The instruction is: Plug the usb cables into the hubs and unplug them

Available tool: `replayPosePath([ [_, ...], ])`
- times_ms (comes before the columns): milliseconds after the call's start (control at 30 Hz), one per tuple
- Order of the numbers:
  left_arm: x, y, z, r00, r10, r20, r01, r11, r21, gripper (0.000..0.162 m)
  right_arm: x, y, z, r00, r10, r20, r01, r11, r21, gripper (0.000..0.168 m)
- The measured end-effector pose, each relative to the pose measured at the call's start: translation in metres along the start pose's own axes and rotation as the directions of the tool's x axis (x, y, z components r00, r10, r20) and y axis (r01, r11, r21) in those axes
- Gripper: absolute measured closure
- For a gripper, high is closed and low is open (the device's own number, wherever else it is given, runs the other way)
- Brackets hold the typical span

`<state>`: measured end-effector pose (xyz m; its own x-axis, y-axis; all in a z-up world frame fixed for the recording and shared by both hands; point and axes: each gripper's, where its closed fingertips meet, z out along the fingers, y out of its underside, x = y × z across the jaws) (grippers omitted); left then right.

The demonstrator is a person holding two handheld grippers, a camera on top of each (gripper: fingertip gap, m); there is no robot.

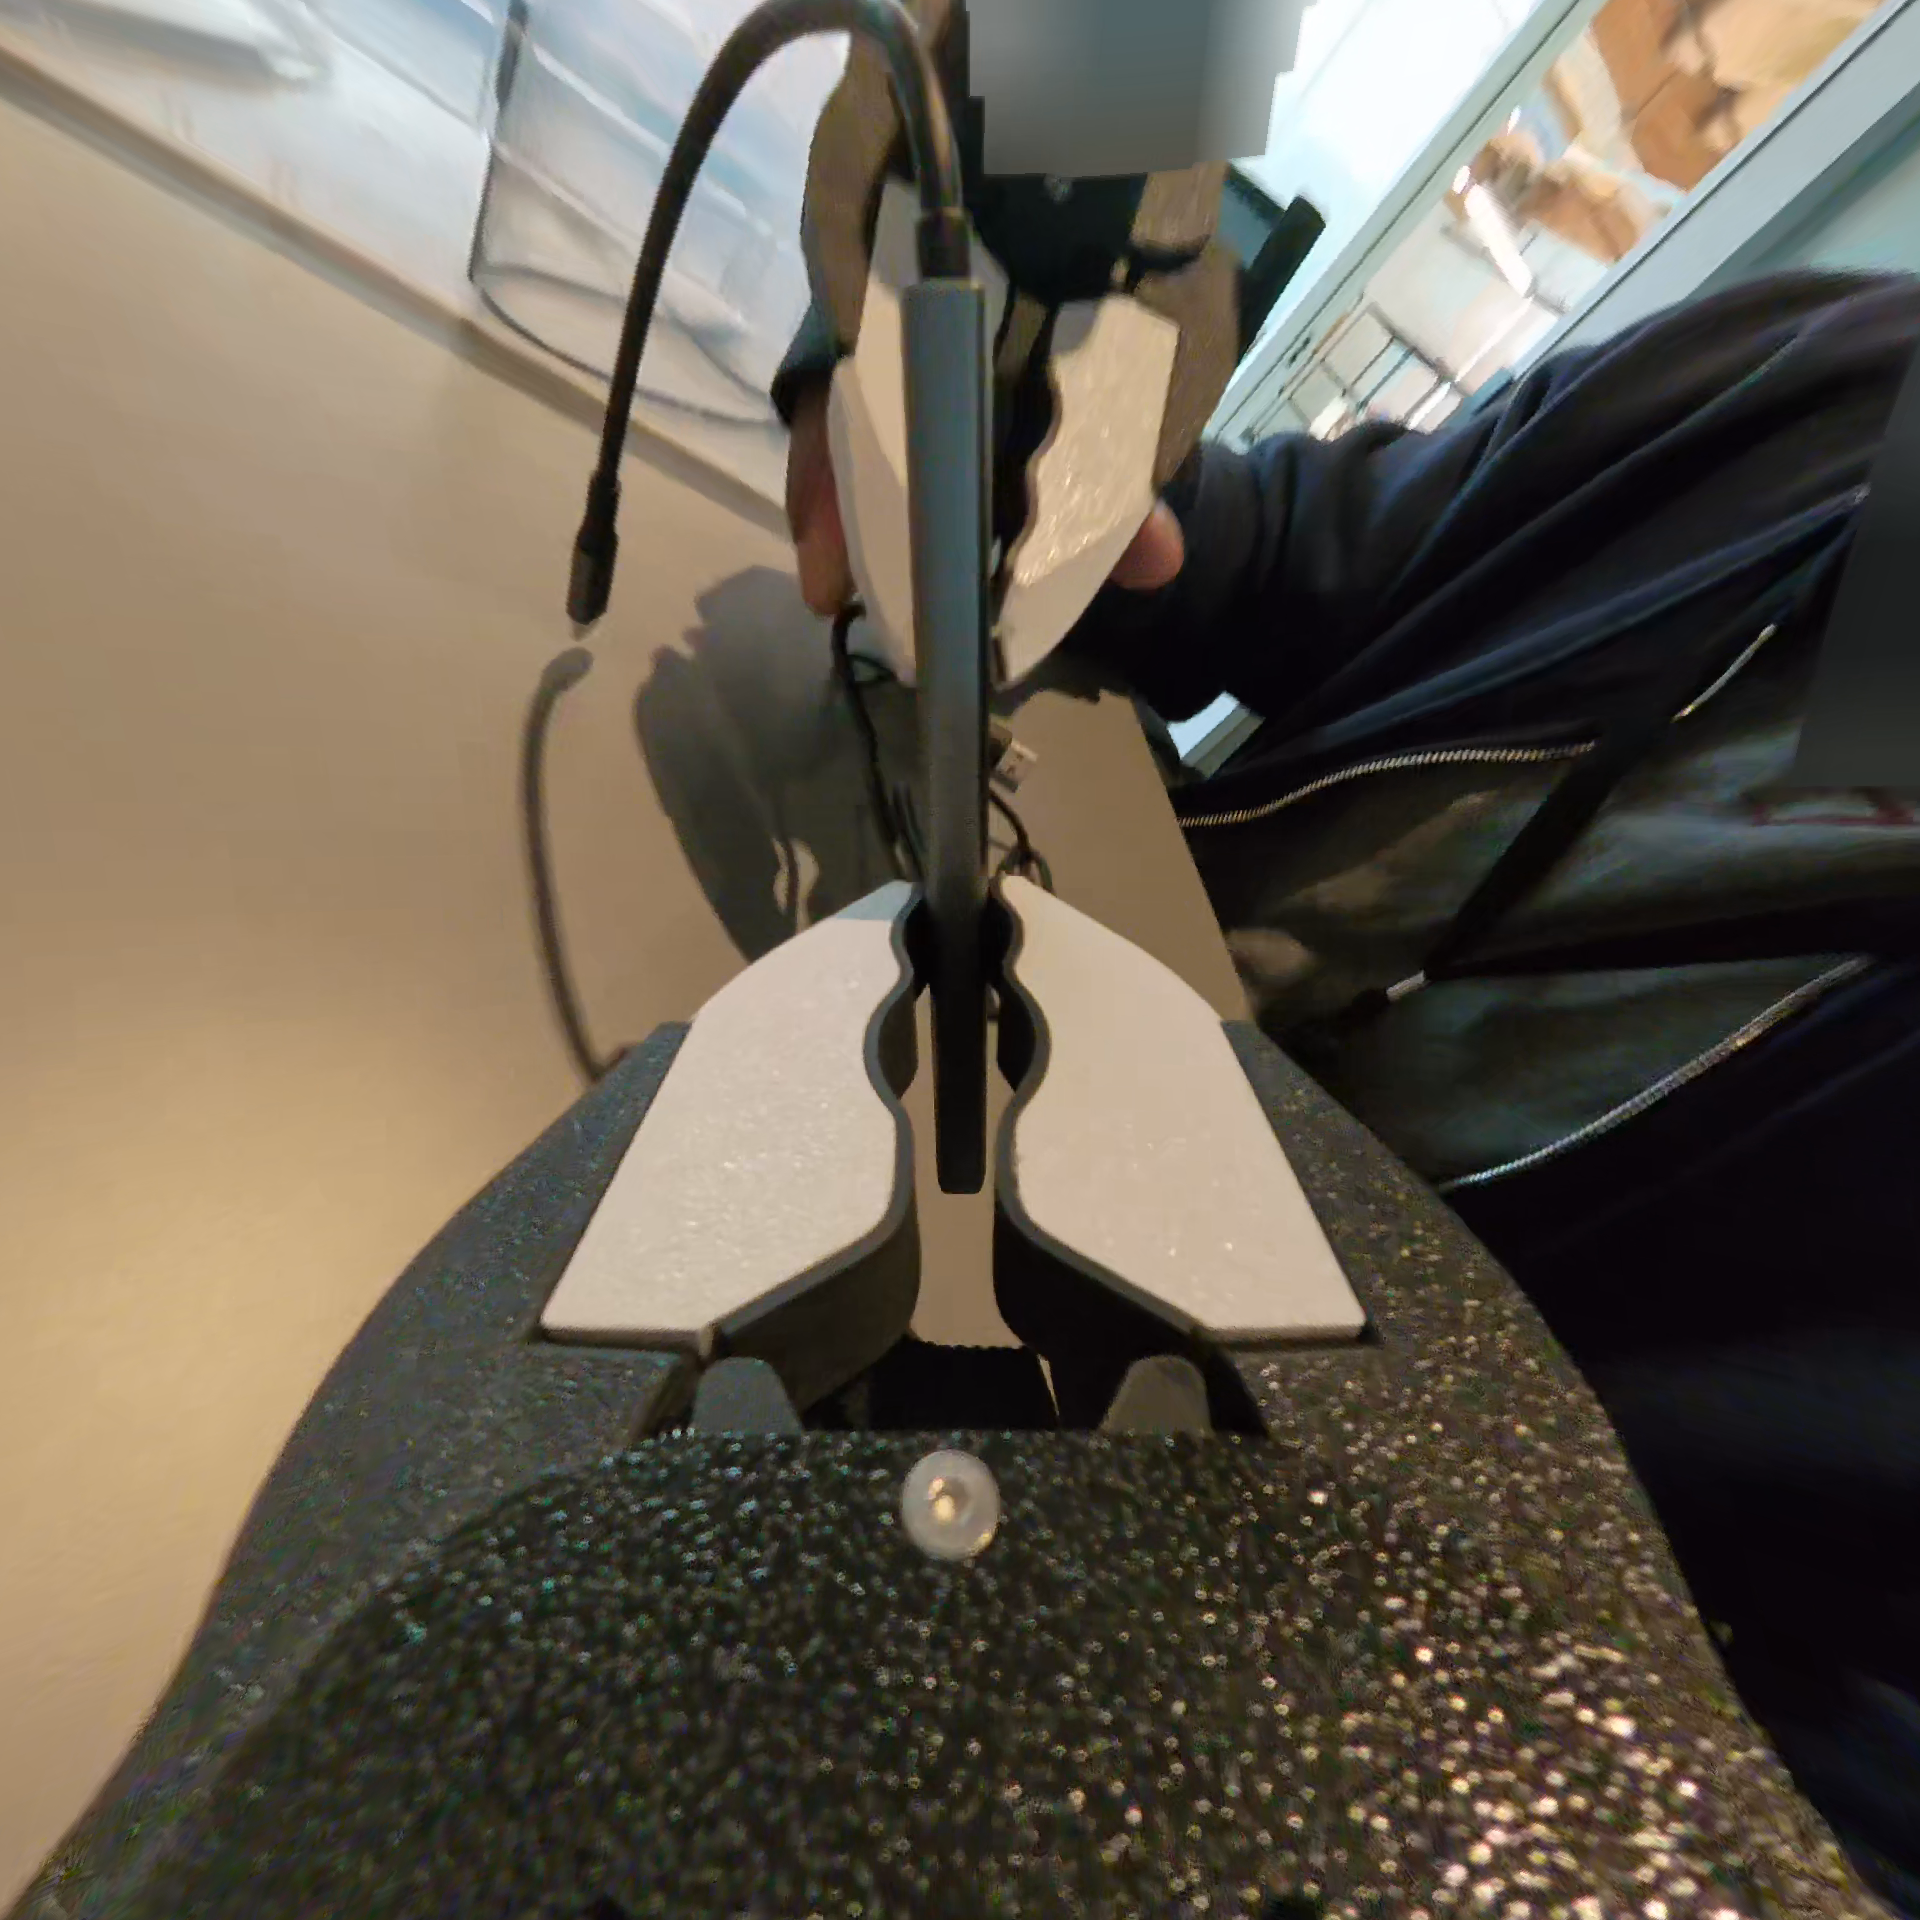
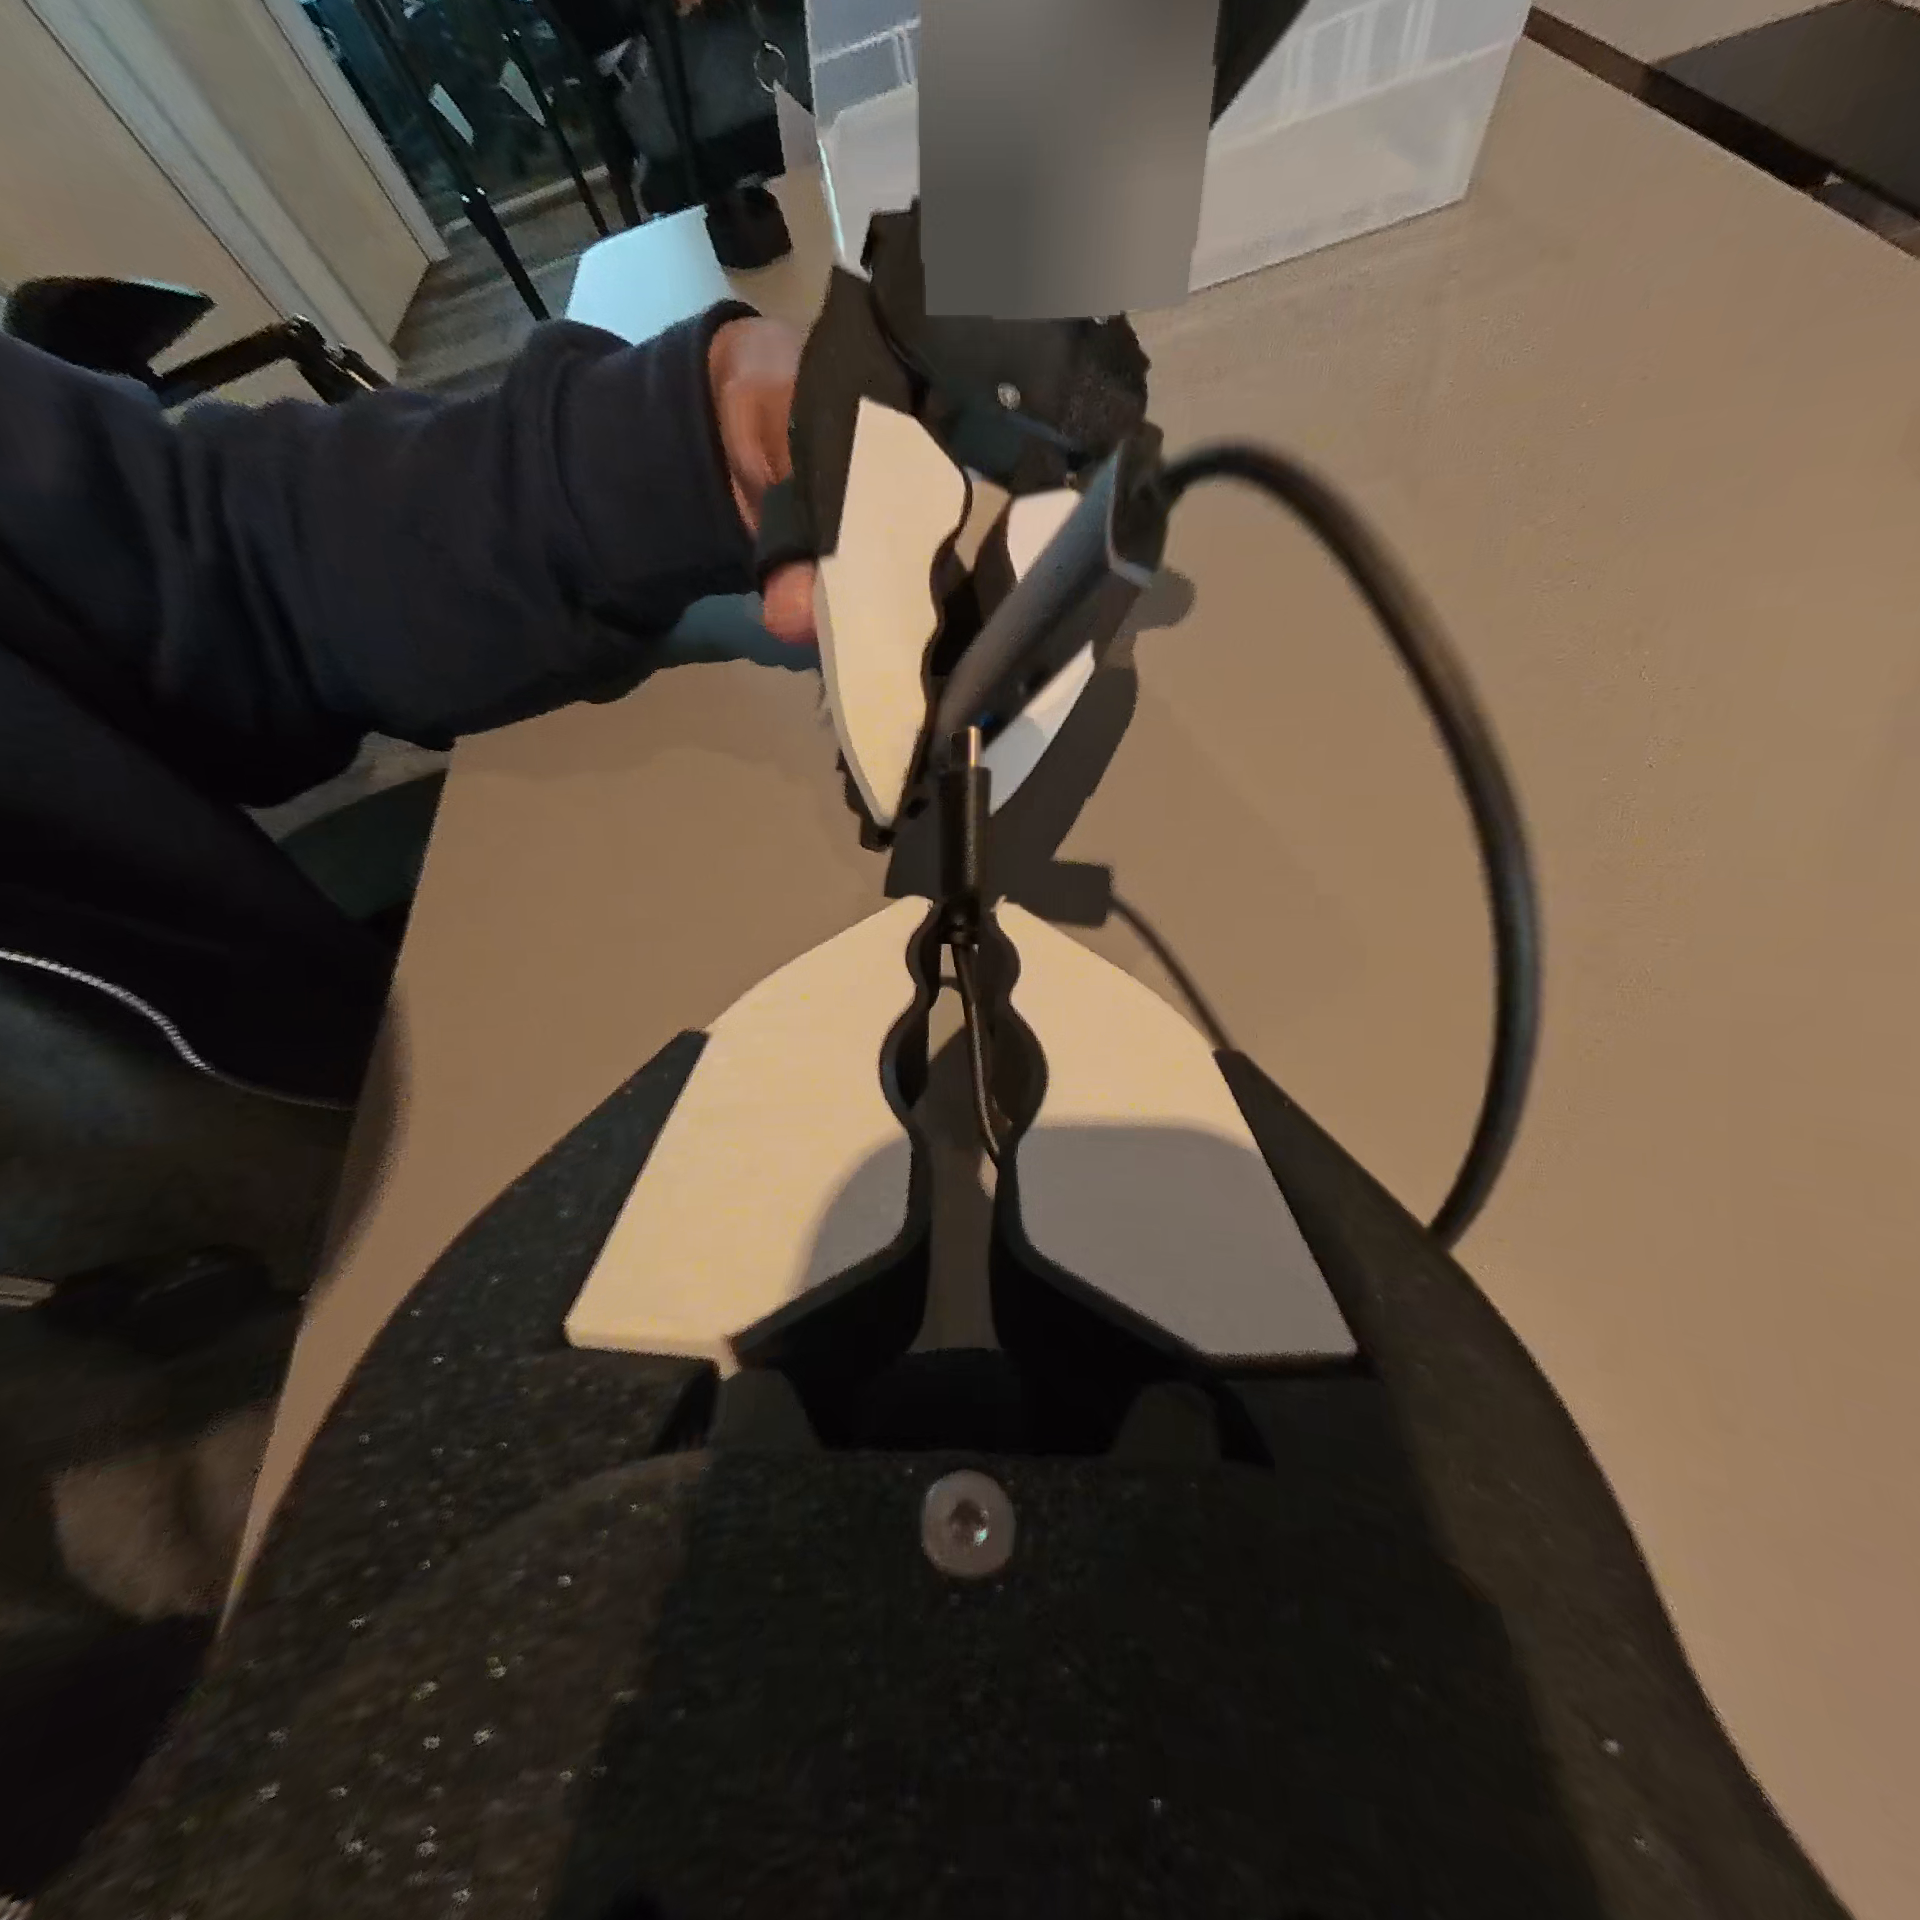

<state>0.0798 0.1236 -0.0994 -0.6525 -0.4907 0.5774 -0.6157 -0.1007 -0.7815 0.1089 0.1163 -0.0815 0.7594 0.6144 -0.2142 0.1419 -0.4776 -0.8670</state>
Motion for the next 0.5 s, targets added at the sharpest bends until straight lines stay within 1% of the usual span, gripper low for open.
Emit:
replayPosePath([
  [133, 0.001, 0.011, 0.004, 1.0, 0.022, 0.018, -0.021, 0.996, -0.085, 0.152, 0.0, -0.003, -0.004, 1.0, 0.008, -0.005, -0.008, 1.0, 0.007, 0.162],
  [333, 0.0, 0.013, 0.005, 1.0, 0.021, 0.02, -0.019, 0.995, -0.096, 0.152, 0.002, 0.003, -0.003, 1.0, 0.028, -0.005, -0.028, 0.999, -0.018, 0.162],
  [500, -0.002, 0.019, 0.008, 0.998, 0.039, 0.048, -0.032, 0.988, -0.15, 0.152, 0.002, 0.007, -0.002, 1.0, 0.026, -0.015, -0.027, 0.999, -0.046, 0.162],
])
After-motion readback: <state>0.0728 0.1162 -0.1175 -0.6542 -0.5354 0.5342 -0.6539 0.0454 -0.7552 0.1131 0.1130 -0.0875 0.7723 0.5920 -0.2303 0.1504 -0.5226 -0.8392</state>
